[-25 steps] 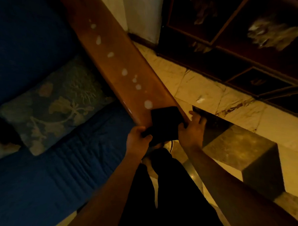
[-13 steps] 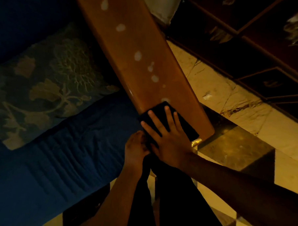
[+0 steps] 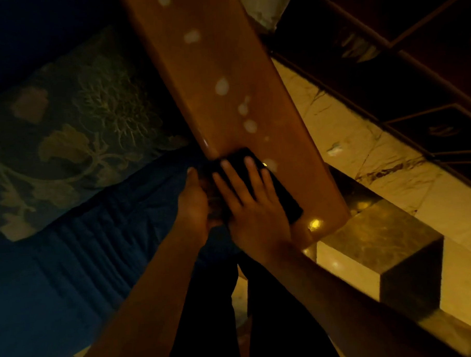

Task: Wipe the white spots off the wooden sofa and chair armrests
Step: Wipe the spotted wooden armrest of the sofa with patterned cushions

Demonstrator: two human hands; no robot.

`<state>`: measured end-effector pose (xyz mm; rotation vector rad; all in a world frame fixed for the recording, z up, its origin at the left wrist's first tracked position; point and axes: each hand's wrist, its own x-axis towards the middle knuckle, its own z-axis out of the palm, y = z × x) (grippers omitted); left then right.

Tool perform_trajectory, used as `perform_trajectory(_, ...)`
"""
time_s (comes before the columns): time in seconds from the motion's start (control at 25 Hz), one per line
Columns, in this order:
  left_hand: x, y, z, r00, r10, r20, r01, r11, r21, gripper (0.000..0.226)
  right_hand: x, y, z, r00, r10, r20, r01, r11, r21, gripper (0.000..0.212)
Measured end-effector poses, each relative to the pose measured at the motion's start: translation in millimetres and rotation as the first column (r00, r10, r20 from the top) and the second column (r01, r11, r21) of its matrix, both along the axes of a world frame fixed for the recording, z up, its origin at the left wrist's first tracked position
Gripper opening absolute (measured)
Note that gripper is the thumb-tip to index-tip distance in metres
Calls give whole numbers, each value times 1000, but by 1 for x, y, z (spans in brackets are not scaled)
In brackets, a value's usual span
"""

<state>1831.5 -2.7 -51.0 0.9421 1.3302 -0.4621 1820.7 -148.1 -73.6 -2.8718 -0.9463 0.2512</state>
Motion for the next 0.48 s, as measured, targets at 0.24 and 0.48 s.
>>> perform_trajectory(0.24, 4, -24, 7, 993, -98, -64, 93, 993, -79, 68, 33, -71, 19, 842, -533, -81, 525, 845, -101, 97)
perform_trajectory(0.48, 73, 20, -16, 991, 98, 86, -105, 991, 82, 72, 221, -15, 10, 369, -317, -873, 832, 531, 159, 66)
